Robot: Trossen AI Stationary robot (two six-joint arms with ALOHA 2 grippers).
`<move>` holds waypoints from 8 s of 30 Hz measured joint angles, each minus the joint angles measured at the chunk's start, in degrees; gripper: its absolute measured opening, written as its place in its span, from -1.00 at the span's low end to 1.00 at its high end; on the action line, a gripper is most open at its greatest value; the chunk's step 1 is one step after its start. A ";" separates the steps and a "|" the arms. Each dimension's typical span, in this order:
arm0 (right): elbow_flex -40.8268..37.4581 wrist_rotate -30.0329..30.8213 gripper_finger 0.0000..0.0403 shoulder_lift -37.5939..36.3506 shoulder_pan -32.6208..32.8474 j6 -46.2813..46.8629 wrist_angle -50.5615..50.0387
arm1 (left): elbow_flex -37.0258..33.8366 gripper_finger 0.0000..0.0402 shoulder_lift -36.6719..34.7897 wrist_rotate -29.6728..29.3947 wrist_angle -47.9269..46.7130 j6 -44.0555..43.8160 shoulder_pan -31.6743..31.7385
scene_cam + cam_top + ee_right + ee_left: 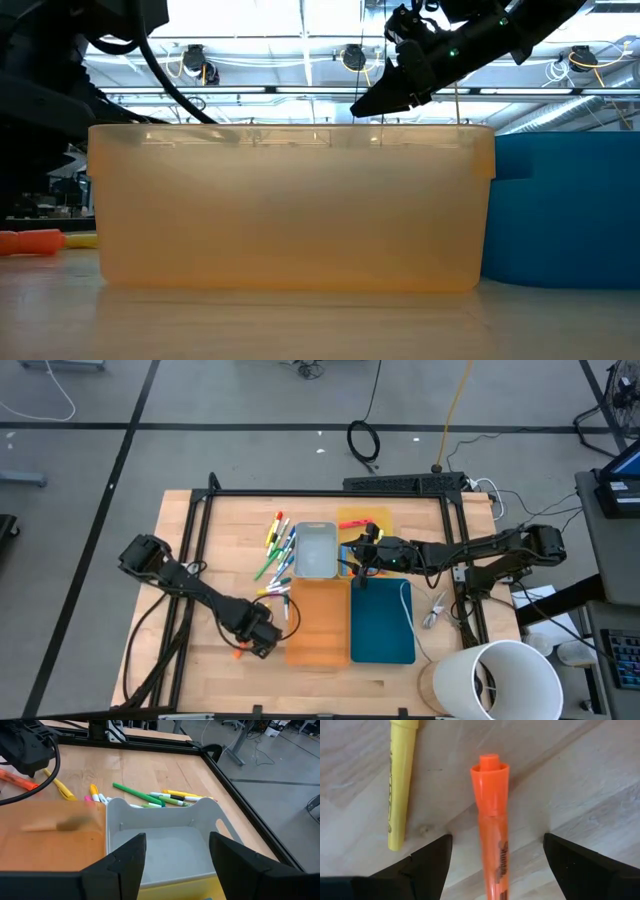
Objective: Pick & Place Markers
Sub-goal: Put the orange highlighter pen into the yellow bin, then put the green pen into the gray bin
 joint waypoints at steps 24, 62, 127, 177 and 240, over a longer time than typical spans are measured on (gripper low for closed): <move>0.00 0.00 0.02 0.01 0.00 0.00 -0.02 | -0.15 -0.68 0.09 -0.20 1.61 6.57 -0.28; 0.00 0.00 0.02 0.03 0.00 -0.18 1.25 | -14.42 -0.68 -41.70 -27.39 38.26 82.52 13.59; 10.19 -21.03 -0.45 17.28 1.99 -3.29 25.79 | -16.72 -0.65 -20.31 -6.35 73.61 88.36 29.41; 3.81 6.38 -0.78 -1.55 -1.05 2.95 -9.64 | -16.74 0.15 -42.59 -36.30 42.34 83.44 23.57; -5.22 9.05 -0.21 -6.79 -7.21 6.69 -0.35 | -16.74 0.05 -41.78 -39.09 21.55 67.48 24.12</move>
